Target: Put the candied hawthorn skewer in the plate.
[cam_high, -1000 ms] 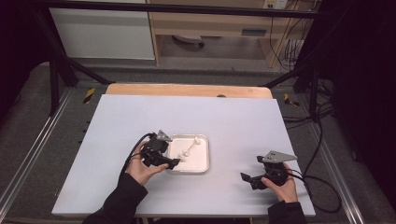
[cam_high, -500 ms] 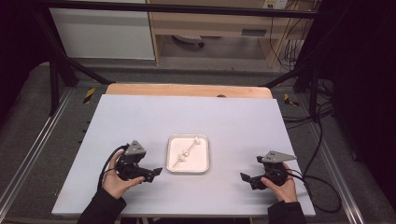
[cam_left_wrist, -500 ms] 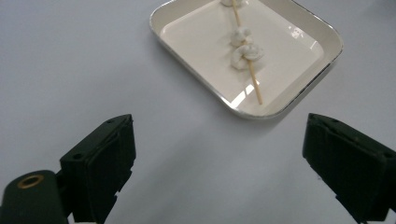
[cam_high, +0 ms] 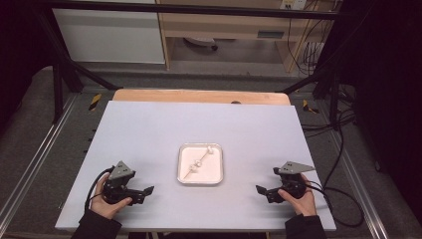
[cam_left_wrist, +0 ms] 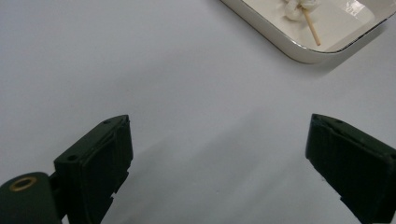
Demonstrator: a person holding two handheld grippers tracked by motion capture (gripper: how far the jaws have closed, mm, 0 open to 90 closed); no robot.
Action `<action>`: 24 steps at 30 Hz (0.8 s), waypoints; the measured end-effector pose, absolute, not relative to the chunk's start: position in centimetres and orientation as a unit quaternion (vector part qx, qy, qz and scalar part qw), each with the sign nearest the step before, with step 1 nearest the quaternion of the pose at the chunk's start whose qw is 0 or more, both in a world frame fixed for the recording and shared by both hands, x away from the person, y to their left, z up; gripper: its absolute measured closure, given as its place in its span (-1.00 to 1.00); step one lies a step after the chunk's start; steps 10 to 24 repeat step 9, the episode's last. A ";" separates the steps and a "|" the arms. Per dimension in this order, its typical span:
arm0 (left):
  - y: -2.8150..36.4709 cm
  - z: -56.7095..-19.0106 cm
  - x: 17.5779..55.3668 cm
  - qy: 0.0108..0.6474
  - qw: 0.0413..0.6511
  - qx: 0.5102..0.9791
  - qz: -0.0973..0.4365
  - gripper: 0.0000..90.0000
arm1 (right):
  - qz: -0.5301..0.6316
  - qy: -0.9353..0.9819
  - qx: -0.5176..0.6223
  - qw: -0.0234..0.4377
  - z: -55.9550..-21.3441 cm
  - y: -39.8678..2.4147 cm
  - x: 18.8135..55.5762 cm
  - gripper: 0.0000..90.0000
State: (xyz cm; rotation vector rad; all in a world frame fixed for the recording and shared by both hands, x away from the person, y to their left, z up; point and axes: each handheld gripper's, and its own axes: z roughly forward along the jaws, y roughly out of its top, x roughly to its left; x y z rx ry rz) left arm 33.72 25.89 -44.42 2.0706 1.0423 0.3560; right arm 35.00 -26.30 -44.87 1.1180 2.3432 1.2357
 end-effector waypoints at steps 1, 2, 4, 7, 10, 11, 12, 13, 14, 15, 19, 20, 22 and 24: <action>26.0 -44.5 33.7 0.410 0.389 0.813 0.142 -0.84 | 0.426 0.808 0.386 0.132 -44.9 -26.3 35.0 -0.99; 26.1 -44.5 33.7 0.414 0.392 0.809 0.144 -0.84 | 0.425 0.809 0.385 0.132 -44.9 -26.3 35.0 -0.99; 26.2 -44.6 33.7 0.412 0.394 0.810 0.142 -0.83 | 0.423 0.809 0.385 0.132 -45.0 -26.2 35.0 -0.99; 26.1 -44.7 33.7 0.410 0.394 0.811 0.138 -0.83 | 0.422 0.810 0.385 0.132 -45.0 -26.2 35.0 -0.99; 26.0 -44.8 33.7 0.408 0.392 0.813 0.137 -0.83 | 0.422 0.810 0.386 0.132 -45.0 -26.2 35.1 -0.99; 26.0 -44.8 33.7 0.408 0.392 0.813 0.137 -0.83 | 0.422 0.810 0.386 0.132 -45.0 -26.2 35.1 -0.99; 26.0 -44.8 33.7 0.408 0.392 0.813 0.137 -0.83 | 0.422 0.810 0.386 0.132 -45.0 -26.2 35.1 -0.99; 26.0 -44.8 33.7 0.408 0.392 0.813 0.137 -0.83 | 0.422 0.810 0.386 0.132 -45.0 -26.2 35.1 -0.99; 26.0 -44.8 33.7 0.408 0.392 0.813 0.137 -0.83 | 0.422 0.810 0.386 0.132 -45.0 -26.2 35.1 -0.99; 26.0 -44.8 33.7 0.408 0.392 0.813 0.137 -0.83 | 0.422 0.810 0.386 0.132 -45.0 -26.2 35.1 -0.99; 26.0 -44.8 33.7 0.408 0.392 0.813 0.137 -0.83 | 0.422 0.810 0.386 0.132 -45.0 -26.2 35.1 -0.99; 26.0 -44.8 33.7 0.408 0.392 0.813 0.137 -0.83 | 0.422 0.810 0.386 0.132 -45.0 -26.2 35.1 -0.99; 26.0 -44.8 33.7 0.408 0.392 0.813 0.137 -0.83 | 0.422 0.810 0.386 0.132 -45.0 -26.2 35.1 -0.99; 26.0 -44.8 33.7 0.408 0.392 0.813 0.137 -0.83 | 0.422 0.810 0.386 0.132 -45.0 -26.2 35.1 -0.99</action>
